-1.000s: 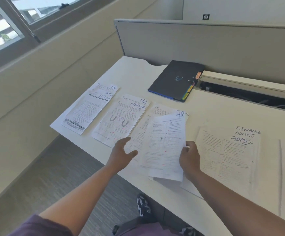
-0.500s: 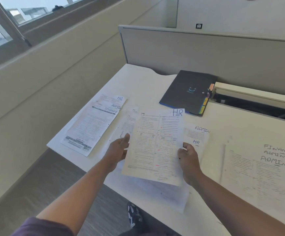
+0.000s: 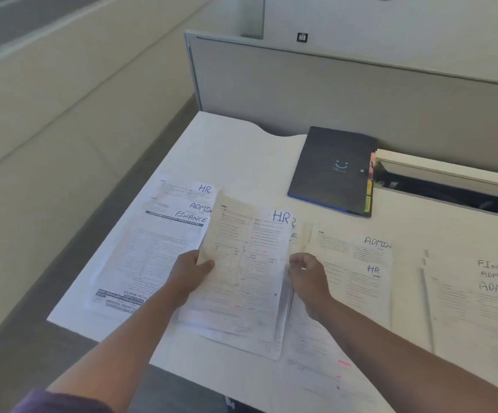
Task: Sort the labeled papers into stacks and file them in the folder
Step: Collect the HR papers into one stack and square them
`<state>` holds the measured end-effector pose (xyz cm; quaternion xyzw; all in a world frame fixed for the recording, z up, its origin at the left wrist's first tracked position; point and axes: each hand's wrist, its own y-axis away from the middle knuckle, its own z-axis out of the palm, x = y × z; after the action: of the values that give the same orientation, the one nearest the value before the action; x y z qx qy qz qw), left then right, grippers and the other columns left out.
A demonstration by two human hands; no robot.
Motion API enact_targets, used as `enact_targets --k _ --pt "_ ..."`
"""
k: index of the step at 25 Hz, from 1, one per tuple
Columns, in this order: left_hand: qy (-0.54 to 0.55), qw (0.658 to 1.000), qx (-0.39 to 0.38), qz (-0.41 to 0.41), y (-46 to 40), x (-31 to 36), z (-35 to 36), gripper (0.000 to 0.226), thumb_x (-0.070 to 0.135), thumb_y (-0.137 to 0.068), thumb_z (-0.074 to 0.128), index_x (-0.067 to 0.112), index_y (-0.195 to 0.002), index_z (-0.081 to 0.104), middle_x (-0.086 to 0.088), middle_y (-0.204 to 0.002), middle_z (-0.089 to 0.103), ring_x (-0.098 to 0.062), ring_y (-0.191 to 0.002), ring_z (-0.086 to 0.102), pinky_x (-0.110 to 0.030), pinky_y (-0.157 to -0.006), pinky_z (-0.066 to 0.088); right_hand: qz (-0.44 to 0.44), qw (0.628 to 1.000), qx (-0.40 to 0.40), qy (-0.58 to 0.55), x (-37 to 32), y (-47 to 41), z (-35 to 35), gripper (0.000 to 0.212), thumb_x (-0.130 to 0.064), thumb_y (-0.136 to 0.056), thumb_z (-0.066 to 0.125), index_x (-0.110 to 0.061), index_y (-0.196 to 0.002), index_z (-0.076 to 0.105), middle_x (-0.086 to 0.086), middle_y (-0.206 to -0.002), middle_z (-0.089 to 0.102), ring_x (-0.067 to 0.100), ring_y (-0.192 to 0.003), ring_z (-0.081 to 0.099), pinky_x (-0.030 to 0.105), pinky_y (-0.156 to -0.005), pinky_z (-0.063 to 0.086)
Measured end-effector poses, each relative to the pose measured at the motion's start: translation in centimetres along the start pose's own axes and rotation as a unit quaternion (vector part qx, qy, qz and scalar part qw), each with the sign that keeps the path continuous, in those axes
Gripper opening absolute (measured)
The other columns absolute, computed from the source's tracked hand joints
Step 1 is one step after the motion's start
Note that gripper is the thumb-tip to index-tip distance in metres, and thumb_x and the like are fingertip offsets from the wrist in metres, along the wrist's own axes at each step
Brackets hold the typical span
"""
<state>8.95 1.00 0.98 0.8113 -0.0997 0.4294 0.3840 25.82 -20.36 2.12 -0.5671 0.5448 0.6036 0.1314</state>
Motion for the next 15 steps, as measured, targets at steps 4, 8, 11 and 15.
enact_targets --k 4,8,11,15 --pt "-0.023 0.999 -0.024 -0.005 -1.6 -0.8 0.3 0.014 0.014 -0.099 0.069 0.022 -0.088 0.074 0.0 -0.093 0.078 -0.026 -0.089 0.075 -0.038 -0.076 0.062 0.008 0.998 0.046 0.029 -2.4 -3.2 -0.1 0.044 -0.008 -0.099 0.049 -0.017 -0.142 0.054 -0.006 -0.141 0.05 0.01 -0.104 0.055 0.023 -0.07 0.041" --pt "-0.02 0.999 -0.031 -0.018 -2.6 -1.4 0.2 0.008 0.017 -0.099 0.07 0.02 -0.092 0.074 -0.001 -0.095 0.079 -0.025 -0.089 0.076 -0.043 -0.083 0.063 0.019 0.996 0.047 0.068 -4.1 -5.8 0.0 0.045 -0.007 -0.1 0.045 -0.015 -0.144 0.051 -0.001 -0.143 0.048 0.016 -0.11 0.047 0.026 -0.08 0.038" --pt "0.001 0.998 -0.053 -0.031 -2.9 -1.6 -0.2 0.006 0.018 -0.099 0.07 0.02 -0.097 0.075 -0.001 -0.096 0.081 -0.026 -0.09 0.077 -0.045 -0.085 0.063 0.059 0.994 0.062 0.067 -5.1 -7.6 0.1 0.045 -0.007 -0.096 0.049 -0.021 -0.139 0.05 0.004 -0.131 0.051 0.02 -0.098 0.049 0.026 -0.071 0.038" --pt "0.011 0.997 -0.071 -0.037 -3.0 -1.7 -0.4 0.008 0.019 -0.099 0.071 0.016 -0.103 0.077 -0.002 -0.097 0.082 -0.027 -0.091 0.078 -0.047 -0.085 0.064 0.128 0.989 0.067 0.022 -6.1 -8.8 0.3 0.018 -0.011 -0.087 0.063 -0.016 -0.076 0.049 0.008 -0.076 0.046 0.021 -0.061 0.038 0.027 -0.056 0.029"
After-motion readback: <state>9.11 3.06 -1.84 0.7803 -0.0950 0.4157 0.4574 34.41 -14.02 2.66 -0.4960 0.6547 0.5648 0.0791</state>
